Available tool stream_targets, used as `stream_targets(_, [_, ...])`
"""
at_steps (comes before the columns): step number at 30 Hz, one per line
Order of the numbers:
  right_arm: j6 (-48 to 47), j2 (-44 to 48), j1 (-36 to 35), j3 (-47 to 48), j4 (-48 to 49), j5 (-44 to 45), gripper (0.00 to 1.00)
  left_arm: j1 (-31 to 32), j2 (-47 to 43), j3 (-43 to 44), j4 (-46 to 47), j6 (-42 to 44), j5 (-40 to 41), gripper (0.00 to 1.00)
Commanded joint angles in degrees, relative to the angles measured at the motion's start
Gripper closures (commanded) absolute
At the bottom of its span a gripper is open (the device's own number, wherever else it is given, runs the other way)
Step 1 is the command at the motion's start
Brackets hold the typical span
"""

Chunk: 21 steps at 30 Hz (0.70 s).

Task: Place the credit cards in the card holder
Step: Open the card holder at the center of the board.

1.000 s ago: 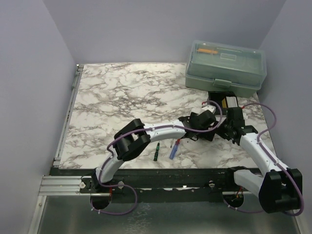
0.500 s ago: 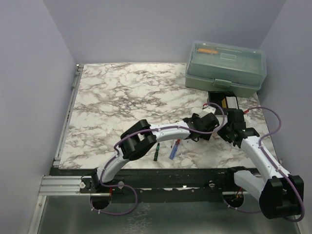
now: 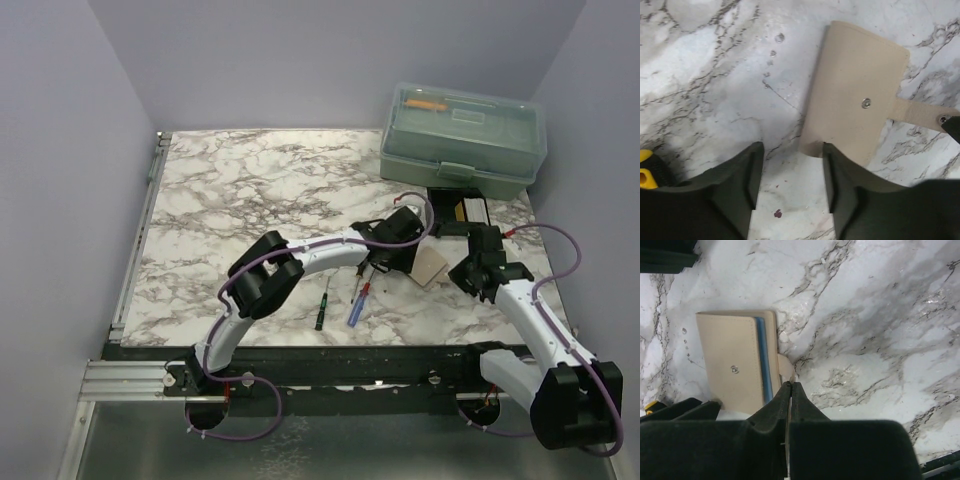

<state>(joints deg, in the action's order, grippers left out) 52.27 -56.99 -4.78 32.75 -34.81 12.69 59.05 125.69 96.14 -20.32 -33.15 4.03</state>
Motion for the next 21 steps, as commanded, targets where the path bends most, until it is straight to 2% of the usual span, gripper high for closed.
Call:
stream_targets(1, [-4.8, 3.2, 0.4, 2.6, 0.7, -3.2, 1.0, -1.3, -6.2, -2.7, 2.6, -1.6, -11.1, 0.36])
stream_targets(5, [-11.7, 8.1, 0.4, 3.6, 6.2, -9.2, 1.0, -2.0, -8.3, -4.0, 4.5, -1.4, -16.4, 0.21])
stream_targets(9, [-12.7, 4.0, 0.4, 7.1, 5.0, -11.3, 1.0, -3.1, -7.8, -4.0, 6.8, -1.3, -21.6, 0.13])
stream_targets(13, [-12.6, 2.7, 0.4, 7.0, 6.4, -12.3, 1.0, -3.4, -5.0, -2.5, 8.2, -3.2, -23.7, 0.12])
stream_targets(18, [-13.8, 3.2, 0.4, 8.2, 5.5, -14.3, 1.0, -3.4, -2.5, -1.3, 9.1, -4.8, -23.1, 0.18])
stream_targets(21, [-13.7, 3.6, 0.4, 8.4, 5.0, -15.0, 1.0, -3.4, -2.6, -1.6, 9.1, -5.1, -21.7, 0.18])
